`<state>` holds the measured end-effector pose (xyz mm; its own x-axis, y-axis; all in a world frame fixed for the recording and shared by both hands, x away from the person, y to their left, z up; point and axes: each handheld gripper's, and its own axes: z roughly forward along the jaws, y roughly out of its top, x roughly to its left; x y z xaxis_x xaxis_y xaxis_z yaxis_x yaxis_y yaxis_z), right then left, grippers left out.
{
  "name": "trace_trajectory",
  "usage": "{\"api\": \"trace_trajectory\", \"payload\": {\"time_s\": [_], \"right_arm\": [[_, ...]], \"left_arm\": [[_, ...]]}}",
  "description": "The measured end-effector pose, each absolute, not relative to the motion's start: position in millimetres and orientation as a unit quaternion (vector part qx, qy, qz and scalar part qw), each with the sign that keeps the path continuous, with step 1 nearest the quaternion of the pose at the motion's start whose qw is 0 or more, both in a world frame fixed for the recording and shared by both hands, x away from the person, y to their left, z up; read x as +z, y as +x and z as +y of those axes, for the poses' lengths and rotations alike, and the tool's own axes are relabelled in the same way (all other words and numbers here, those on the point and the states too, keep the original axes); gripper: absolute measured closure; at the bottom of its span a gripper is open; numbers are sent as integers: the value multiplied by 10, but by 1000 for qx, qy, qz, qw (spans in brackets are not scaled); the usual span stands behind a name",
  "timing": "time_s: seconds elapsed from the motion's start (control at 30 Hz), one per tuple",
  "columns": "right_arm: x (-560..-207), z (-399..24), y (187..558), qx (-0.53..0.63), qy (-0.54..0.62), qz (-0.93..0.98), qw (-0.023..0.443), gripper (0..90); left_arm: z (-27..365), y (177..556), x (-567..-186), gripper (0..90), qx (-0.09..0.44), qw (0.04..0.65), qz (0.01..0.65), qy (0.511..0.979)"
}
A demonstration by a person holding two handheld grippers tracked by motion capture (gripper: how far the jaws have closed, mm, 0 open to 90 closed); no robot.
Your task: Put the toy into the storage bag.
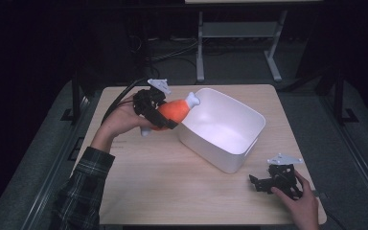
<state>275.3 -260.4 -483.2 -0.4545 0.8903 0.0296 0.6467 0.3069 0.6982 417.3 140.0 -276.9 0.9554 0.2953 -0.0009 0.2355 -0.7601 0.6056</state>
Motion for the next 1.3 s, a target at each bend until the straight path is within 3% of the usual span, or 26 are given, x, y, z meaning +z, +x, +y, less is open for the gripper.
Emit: {"api": "trace_trajectory", "payload": {"time_s": [1.3], "right_arm": [[-4830,-2603,2752,328,489,787,185,0]], "left_arm": [[626,4612,-2608,208,36,305,106,946]]}}
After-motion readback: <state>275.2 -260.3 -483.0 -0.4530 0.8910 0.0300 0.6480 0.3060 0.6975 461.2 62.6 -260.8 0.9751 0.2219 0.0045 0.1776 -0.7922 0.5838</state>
